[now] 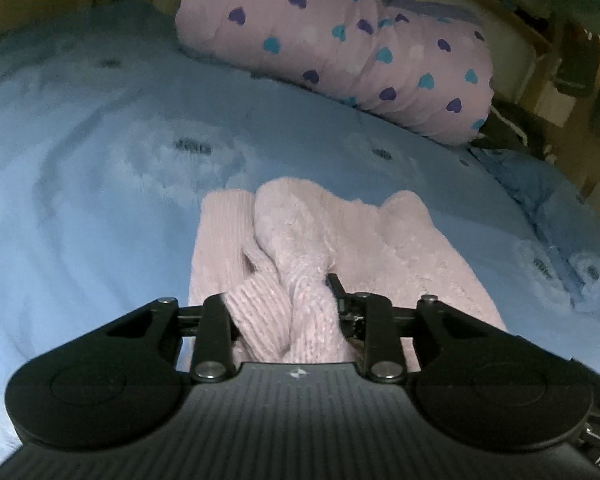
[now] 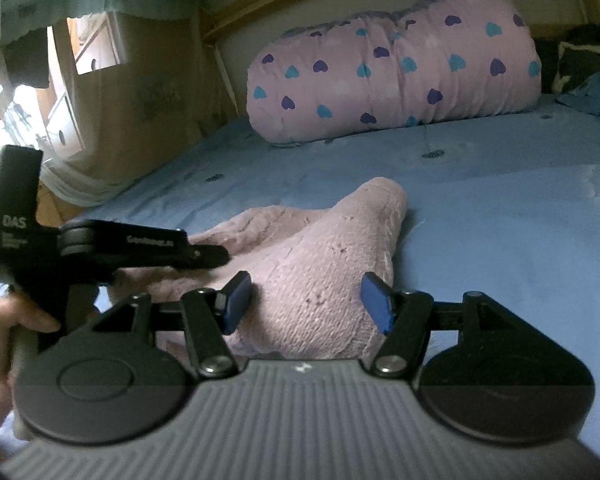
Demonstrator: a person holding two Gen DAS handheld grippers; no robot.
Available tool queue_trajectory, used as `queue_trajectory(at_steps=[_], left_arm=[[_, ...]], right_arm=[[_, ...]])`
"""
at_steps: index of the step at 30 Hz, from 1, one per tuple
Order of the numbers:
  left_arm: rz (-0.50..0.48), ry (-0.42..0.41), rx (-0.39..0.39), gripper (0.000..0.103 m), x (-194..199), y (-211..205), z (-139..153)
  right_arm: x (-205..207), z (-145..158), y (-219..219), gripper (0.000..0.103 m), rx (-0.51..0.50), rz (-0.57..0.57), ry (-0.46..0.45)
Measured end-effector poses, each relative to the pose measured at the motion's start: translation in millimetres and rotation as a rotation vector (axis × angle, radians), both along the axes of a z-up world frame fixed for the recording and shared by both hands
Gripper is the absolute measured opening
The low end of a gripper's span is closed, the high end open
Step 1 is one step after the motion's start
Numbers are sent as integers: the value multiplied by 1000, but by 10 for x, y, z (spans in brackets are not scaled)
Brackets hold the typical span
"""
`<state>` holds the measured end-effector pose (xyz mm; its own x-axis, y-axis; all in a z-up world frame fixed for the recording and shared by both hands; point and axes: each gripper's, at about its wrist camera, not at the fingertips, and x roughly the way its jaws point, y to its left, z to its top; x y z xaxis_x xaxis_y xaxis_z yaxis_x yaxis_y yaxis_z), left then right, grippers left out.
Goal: Fold small clothes
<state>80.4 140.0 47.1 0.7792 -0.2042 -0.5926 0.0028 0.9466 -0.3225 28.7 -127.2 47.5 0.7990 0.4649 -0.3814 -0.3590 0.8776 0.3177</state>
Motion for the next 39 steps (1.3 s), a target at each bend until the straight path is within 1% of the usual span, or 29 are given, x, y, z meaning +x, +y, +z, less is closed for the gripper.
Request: queue_trajectory(at_steps=[1,2,3,6,8,9,10,11,12,13,15,17,19,20,22,23,24,25,26,28,30,32,34,37,39], left_arm=[[17,2,-18,30,-2,24,-21],[34,-11,-35,26,-23,45,-16],[51,-35,-36,25,-59,50,25],[117,-147,44,25,-257,9,230],[170,-173,92,25,-345,27,265],[191,-151,112,25,-342,55,226],[190,-111,111,25,-308,94,167],[181,-58,90,26,-261,139,90],[188,-11,51,28,-223,196,11],[201,7,16,30,-217,248,-35],[204,3,4,36,-218,282,-34],[202,11,6,51,-222,286,-16],[195,26,-10,59,-235,315,-27],[189,32,-20,65,-225,330,-22],[171,40,-52,69,-239,377,-36],[162,44,-72,70,-253,400,-41],[155,46,-89,70,-272,418,-46],[148,48,-105,73,-288,438,-52],[141,51,-123,78,-300,456,-57],[122,60,-159,81,-323,477,-67],[103,67,-181,81,-327,471,-78],[93,73,-166,86,-332,455,-98],[82,87,-160,88,-305,442,-128],[71,119,-209,90,-239,470,-201],[66,136,-247,90,-191,498,-258]], right_arm=[[4,-3,-5,64,4,-1,4],[9,-5,-12,64,6,-1,6],[13,-9,-16,64,9,-2,8],[8,-4,-7,64,12,-1,11],[1,14,4,64,14,12,8],[-9,21,21,64,15,23,4],[-17,34,49,64,9,39,-2],[-28,38,79,64,-5,60,-12],[-35,41,122,64,-29,70,-20],[-44,41,172,63,-62,77,-28],[-57,31,263,63,-131,81,-42],[-75,31,301,64,-159,89,-52],[-63,43,284,64,-155,90,-44],[-49,44,253,64,-139,89,-35],[-17,54,178,64,-98,80,-12],[-2,62,132,69,-62,64,4],[18,66,79,72,-22,47,19],[38,65,22,79,24,27,34],[66,62,-34,83,66,9,48],[143,53,-114,84,115,-18,83],[251,17,-159,84,135,-47,133],[389,-54,-200,84,163,-58,197],[524,-154,-251,84,213,-51,278],[731,-347,-323,85,337,-22,408],[825,-462,-329,87,395,-4,480]])
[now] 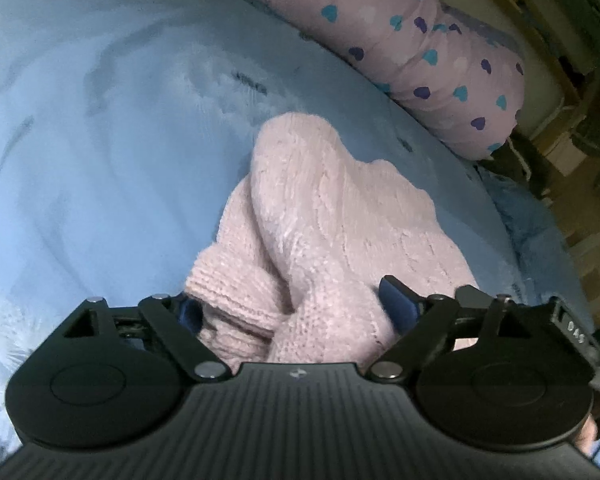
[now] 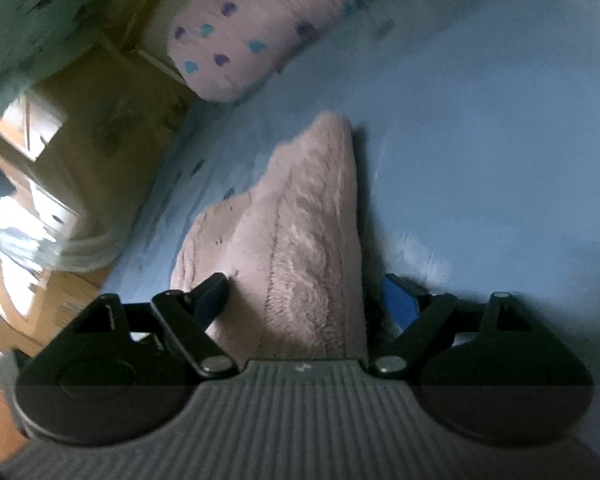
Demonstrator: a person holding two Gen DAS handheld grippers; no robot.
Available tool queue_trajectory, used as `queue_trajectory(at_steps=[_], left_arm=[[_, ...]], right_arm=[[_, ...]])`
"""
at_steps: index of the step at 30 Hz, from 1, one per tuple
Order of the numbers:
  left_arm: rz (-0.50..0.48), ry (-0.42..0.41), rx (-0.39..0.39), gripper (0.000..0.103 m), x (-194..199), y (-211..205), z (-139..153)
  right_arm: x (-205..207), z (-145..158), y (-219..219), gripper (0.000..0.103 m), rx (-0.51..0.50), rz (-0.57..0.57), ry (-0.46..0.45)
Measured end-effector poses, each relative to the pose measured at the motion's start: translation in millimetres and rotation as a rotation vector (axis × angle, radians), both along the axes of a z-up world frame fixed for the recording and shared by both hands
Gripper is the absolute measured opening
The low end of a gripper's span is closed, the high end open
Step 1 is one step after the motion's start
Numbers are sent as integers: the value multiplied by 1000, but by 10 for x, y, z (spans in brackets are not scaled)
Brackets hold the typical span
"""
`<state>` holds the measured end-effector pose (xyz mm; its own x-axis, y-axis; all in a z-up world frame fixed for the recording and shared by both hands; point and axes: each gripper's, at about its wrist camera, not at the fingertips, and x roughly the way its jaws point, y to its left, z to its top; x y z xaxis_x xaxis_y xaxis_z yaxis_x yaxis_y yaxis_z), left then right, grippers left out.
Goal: Fold small clothes
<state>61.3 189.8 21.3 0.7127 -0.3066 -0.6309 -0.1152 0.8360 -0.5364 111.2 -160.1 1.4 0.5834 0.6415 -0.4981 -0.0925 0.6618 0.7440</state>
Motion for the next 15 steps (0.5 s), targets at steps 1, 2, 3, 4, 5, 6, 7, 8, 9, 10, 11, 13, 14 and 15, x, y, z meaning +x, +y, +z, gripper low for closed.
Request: queue_trajectory(at_steps=[1,2,3,4,5,6,7,8,9,10,11,13,14,15], left_arm=[[-4,3,-11,91,23,1,-19],[-8,2,-15,91,36,-3,-31],[-14,-3,-15,91,51,-12,-41],[-20,-8,-13,91,60,-21,-47],[-29,-13,-9,89,67,-31,-51],[-40,-19,-8,86,72,-38,-55],[-52,-19,-25,77,84,-33,-63],[-59,-16,-57,69,86,-16,-75],[-69,-9,-105,66,95,13,-92],[-73,-6,-125,62,99,26,-96],[-77,-7,-129,60,94,25,-86],[-104,-20,-130,58,66,-14,-38],[-122,-23,-135,57,48,-40,-12],[-142,-24,-142,57,23,-78,17]], right_arm=[[34,-41,10,87,24,12,17],[62,-65,33,89,36,27,17],[82,-66,71,89,37,46,10],[99,-63,118,88,31,71,2],[115,-53,174,87,26,100,-4],[121,-46,230,84,12,115,-6],[118,-31,277,76,-9,118,-9],[120,-15,299,69,-19,118,-11],[111,-3,304,65,-18,113,-10],[104,8,281,59,-8,102,-6],[63,11,233,56,10,96,-5],[-7,59,174,53,33,82,-16],[-48,84,142,52,41,78,-20],[-83,118,118,52,48,69,-23]])
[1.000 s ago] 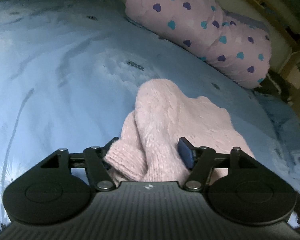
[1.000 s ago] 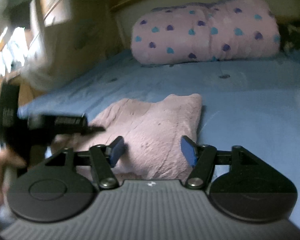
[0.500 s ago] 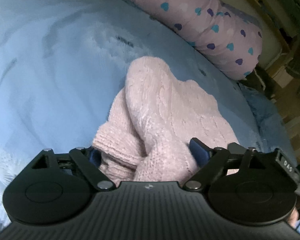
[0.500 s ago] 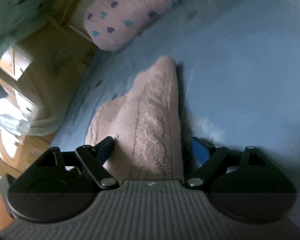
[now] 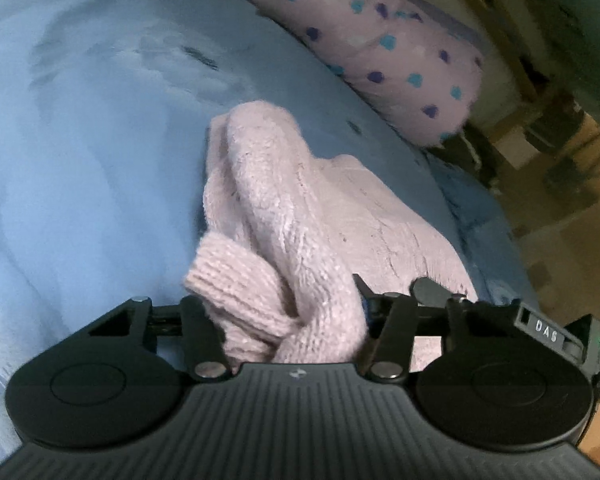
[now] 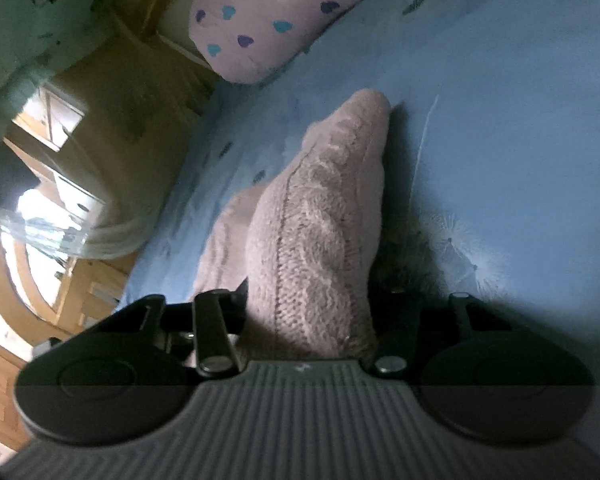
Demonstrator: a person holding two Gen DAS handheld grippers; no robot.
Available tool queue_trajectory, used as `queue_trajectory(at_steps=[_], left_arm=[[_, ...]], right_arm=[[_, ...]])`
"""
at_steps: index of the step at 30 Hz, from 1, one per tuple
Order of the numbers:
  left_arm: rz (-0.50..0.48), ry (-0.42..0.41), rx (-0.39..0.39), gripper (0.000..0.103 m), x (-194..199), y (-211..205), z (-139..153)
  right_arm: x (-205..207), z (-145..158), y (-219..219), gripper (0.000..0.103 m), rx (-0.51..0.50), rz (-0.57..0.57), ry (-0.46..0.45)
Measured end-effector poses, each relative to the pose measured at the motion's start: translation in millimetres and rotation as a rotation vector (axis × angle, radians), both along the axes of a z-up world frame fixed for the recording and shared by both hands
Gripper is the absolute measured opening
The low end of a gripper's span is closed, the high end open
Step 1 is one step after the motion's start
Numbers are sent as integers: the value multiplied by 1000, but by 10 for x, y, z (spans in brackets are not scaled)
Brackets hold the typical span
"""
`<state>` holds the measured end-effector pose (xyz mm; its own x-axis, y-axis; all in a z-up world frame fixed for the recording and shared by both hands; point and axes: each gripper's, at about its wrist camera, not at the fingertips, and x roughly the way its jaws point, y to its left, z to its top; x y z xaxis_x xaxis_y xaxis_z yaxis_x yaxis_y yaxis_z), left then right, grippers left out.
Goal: Fold small clothes
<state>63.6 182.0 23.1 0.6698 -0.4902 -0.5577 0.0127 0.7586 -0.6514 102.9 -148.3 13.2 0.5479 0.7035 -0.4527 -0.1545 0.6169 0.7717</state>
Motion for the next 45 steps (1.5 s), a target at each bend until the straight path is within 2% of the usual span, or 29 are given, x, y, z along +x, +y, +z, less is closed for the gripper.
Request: queue_trajectory(at_steps=[4,8,12,16,20,22,27,30,35,37,40,45], left_arm=[[-78,4,-33,57,-174,-234,77],[-166,15,-33,57,-368,-589,162],[-259,8,5,57,-649,-1035,240],[-301,16,79,57,-920,-1360,235],[-261,-12,206,59,-1161,-1445,297],[-246,-28,237,61,-1241,-1439,364],[-221,-82,367,63,-1417,-1439,562],[-215,-99,422,63,-1454,-1476,614],[-195,-108,512,66,-1509,-1504,516],[-176,-124,553,69,-1508,-1521,443],[-156,-128,562,70,-1494,-1514,391],[-136,-128,553,71,-1605,-1515,493]], right_arm=[[-228,174,-196,52,22,-28,-13],[-521,340,-510,52,5,-58,-10],[-900,430,-901,52,-7,-119,-11],[-1257,450,-1231,52,-38,-177,-3],[-1527,323,-1441,56,-97,-204,37],[-1638,248,-1480,59,-139,-225,36],[-1991,322,-1503,59,-215,-310,-71],[-2142,430,-1419,58,-313,-340,-152],[-2309,430,-1269,58,-454,-330,-226],[-2304,370,-1239,58,-473,-316,-229],[-2250,266,-1231,58,-464,-303,-225],[-2294,240,-1246,58,-459,-310,-237]])
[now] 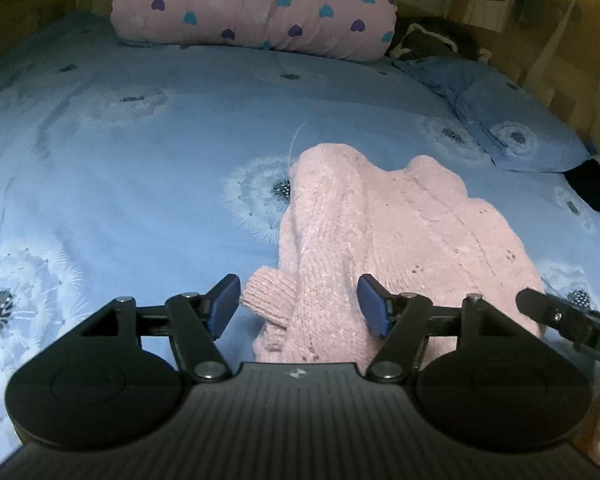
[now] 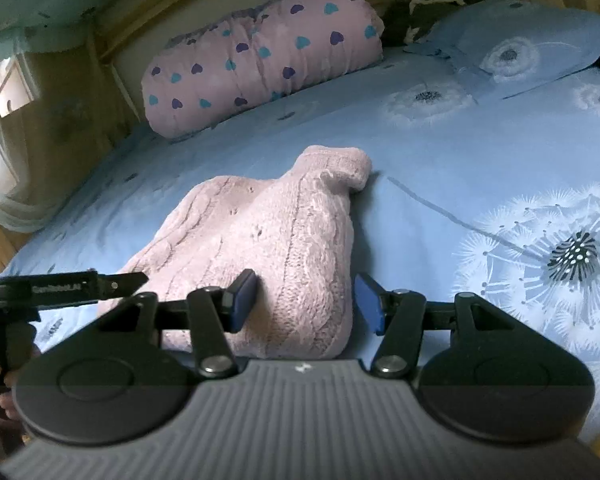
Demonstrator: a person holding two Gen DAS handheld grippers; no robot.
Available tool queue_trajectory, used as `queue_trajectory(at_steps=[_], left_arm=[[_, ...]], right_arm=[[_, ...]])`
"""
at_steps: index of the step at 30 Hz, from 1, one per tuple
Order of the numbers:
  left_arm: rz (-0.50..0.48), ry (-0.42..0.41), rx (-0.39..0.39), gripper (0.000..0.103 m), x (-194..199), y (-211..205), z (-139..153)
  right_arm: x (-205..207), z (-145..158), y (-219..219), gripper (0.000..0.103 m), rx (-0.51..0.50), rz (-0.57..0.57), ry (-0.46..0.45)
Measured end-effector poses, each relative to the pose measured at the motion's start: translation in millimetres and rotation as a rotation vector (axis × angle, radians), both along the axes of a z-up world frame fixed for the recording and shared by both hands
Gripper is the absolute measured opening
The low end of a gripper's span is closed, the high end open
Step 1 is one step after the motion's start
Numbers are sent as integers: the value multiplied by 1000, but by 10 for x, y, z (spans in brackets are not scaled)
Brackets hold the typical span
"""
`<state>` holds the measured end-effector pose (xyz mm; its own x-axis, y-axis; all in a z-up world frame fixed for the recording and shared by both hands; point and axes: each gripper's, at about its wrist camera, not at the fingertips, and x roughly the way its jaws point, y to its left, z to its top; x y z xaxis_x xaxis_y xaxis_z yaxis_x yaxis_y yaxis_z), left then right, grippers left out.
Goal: Fold small clothes
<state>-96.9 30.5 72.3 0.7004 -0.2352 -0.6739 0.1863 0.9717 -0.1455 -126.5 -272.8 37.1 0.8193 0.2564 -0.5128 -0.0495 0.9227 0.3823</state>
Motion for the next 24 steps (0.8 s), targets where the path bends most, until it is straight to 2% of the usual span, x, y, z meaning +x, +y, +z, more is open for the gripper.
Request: queue_trajectory(at_steps=[2,5,6,8,11,15,24], left_arm=[[12,-4,23,80,-82,-35,62],[23,-3,55,85,-220,-56,120],[20,-2,60,87,-271,-68,127],[22,1,72,94,-367,-110,123],[29,8,103,100,-486,-195,58],[42,30,158,100,-587,-325,-96],[30,71,178,100,-677,-439,-245]], right_arm=[[-58,57,15,59,-23,-6,-22],[-182,149,87,59,-87,-7,-51],[-221,174,117,62,-110,-7,-60],[-314,217,188,77,-154,8,-79],[-421,227,273,81,-201,32,-75],[-515,165,339,81,-239,41,-58],[-610,2,380,81,-258,40,3]])
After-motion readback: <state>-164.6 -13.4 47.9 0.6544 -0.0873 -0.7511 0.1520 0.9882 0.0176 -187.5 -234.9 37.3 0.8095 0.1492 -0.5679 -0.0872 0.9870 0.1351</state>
